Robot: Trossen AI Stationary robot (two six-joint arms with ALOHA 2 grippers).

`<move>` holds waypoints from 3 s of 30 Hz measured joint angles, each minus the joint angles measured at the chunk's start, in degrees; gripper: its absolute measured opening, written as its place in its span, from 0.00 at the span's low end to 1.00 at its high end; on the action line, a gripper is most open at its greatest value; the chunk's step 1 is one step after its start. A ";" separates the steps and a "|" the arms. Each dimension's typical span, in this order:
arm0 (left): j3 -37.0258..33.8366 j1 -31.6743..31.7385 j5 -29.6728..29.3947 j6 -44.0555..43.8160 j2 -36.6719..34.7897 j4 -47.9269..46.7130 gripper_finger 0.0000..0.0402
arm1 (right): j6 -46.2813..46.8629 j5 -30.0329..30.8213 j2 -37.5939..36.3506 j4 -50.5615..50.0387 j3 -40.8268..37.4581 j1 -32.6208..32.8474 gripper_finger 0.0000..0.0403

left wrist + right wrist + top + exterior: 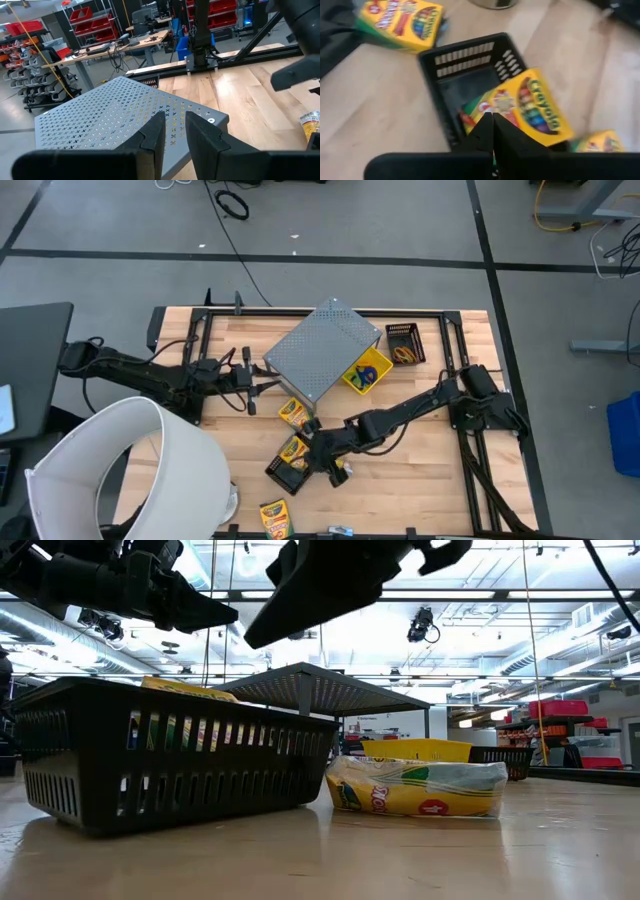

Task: Pick & Place Office Desk Supplies
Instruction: Put the crayon box into the bottom black bin

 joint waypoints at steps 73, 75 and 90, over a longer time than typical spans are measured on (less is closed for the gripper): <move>0.07 -0.07 0.02 -0.74 0.02 0.17 0.21 | -10.08 0.48 16.92 -4.36 13.86 -4.66 0.00; 0.07 -0.07 0.02 -0.79 0.02 0.17 0.21 | -9.34 0.53 16.92 -3.43 13.86 -4.66 0.00; 0.04 -0.07 0.46 -0.88 0.02 -0.04 0.21 | -11.22 4.93 14.93 -7.42 13.86 -2.21 0.00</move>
